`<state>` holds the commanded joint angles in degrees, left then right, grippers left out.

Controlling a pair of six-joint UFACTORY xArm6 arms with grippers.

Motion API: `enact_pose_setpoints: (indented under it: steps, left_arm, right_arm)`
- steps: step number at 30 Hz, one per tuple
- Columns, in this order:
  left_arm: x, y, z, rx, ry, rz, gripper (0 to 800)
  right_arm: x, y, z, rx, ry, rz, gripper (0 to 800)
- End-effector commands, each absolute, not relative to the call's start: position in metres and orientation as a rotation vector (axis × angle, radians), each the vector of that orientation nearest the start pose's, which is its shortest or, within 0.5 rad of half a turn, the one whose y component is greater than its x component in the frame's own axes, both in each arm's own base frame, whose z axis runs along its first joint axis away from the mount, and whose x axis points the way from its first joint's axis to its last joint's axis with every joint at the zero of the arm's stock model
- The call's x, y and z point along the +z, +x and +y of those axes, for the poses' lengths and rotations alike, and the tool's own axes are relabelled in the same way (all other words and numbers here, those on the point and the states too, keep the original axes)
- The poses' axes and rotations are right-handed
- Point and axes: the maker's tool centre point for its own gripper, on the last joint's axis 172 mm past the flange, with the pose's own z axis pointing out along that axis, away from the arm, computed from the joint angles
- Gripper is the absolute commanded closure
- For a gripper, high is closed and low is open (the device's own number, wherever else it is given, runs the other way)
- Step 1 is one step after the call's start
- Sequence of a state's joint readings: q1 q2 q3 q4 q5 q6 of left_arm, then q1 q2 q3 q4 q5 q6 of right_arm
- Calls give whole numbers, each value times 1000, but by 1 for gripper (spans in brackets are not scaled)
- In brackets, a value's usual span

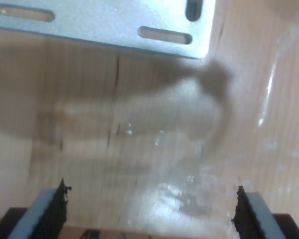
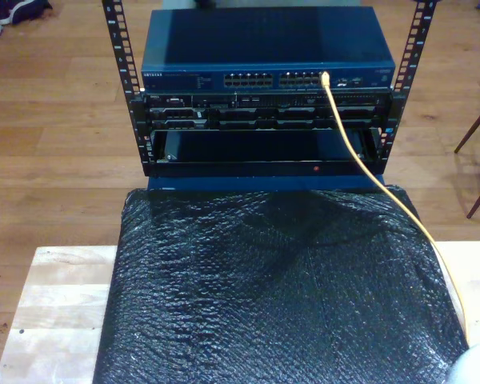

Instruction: Grab the cable and plug it in

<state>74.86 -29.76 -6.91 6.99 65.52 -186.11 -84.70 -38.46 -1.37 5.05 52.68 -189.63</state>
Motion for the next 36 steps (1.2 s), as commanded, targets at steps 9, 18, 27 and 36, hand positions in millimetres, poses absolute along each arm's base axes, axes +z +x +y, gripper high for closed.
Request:
enact_pose_setpoints:
  steps: [9,18,27,36]
  left_arm:
    - [41,4,114,-374,-2220,2820,0]
    - [41,4,114,-374,-2220,2820,0]
    - [41,4,114,-374,-2220,2820,0]
    - [41,4,113,-376,-2221,2821,0]
  right_arm:
    - [27,27,-155,350,2011,2525,3]
    - [26,28,-155,353,2012,2524,3]
    - [26,28,-155,353,2012,2524,3]
    - [26,28,-155,353,2012,2524,2]
